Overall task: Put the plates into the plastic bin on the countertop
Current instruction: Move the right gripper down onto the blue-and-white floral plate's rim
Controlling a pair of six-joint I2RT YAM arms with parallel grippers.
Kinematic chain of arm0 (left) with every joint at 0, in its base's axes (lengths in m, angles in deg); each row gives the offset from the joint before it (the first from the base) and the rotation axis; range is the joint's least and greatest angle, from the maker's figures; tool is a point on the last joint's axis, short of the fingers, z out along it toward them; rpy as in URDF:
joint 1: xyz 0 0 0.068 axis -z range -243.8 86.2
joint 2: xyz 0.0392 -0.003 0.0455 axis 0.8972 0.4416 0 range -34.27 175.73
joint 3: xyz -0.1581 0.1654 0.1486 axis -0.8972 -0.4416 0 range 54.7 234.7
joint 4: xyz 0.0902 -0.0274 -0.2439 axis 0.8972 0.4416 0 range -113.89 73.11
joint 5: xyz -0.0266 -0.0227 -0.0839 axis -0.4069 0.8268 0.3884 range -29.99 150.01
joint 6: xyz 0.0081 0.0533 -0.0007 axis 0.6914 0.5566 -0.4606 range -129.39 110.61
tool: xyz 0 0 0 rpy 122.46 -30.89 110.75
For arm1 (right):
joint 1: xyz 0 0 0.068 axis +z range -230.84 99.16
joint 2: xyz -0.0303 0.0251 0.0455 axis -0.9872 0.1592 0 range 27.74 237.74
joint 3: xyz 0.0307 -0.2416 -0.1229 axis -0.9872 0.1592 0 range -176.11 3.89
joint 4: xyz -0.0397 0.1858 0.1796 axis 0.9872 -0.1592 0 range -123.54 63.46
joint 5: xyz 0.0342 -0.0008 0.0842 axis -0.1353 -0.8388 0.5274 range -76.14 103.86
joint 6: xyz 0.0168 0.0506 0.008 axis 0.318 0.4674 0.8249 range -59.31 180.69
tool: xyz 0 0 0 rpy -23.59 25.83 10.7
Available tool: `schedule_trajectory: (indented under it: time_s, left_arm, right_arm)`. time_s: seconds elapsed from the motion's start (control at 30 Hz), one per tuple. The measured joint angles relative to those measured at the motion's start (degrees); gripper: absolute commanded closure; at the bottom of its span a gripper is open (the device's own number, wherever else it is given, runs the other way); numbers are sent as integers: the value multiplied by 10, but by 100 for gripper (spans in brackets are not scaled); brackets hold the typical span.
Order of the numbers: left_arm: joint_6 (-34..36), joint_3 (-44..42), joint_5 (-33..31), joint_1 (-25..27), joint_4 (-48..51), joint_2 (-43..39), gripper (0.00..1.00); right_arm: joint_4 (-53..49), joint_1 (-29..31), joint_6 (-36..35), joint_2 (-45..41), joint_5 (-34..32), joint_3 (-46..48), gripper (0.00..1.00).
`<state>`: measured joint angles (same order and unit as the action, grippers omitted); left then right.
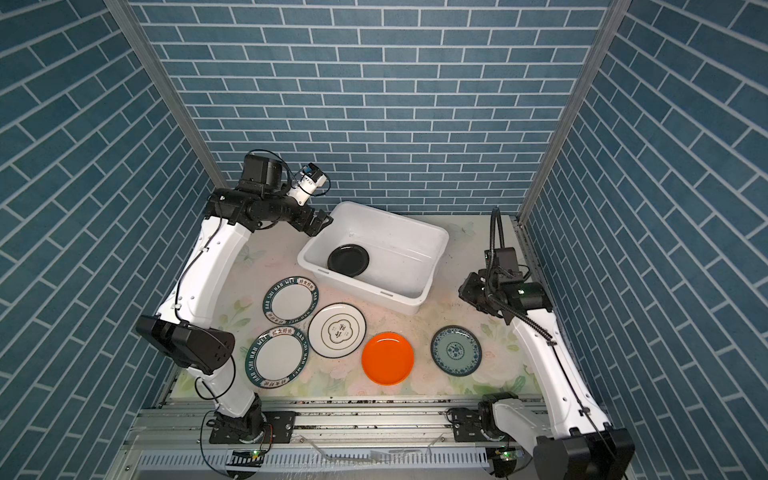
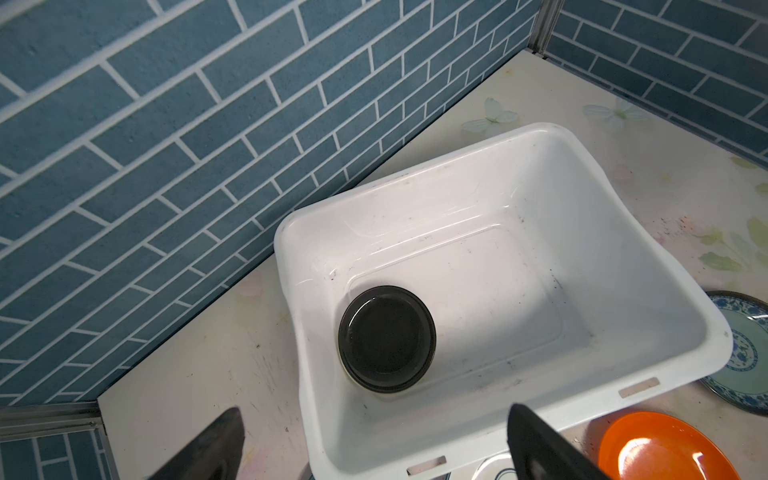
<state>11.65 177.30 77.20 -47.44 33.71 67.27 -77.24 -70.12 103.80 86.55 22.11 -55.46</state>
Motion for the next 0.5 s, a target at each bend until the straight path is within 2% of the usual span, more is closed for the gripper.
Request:
schedule_trajectory:
  time_s: [0.23, 0.33, 0.5]
  left_arm:
    - [0, 0, 1, 12, 9, 7, 0]
    - [0, -1, 1, 12, 8, 7, 1]
    - [-3, -18, 1, 12, 8, 7, 0]
  right_arm:
    - [-69, -10, 95, -50, -36, 115, 55]
    - [-99, -11, 120, -55, -46, 139, 50]
    - [-108, -11, 142, -56, -48, 183, 50]
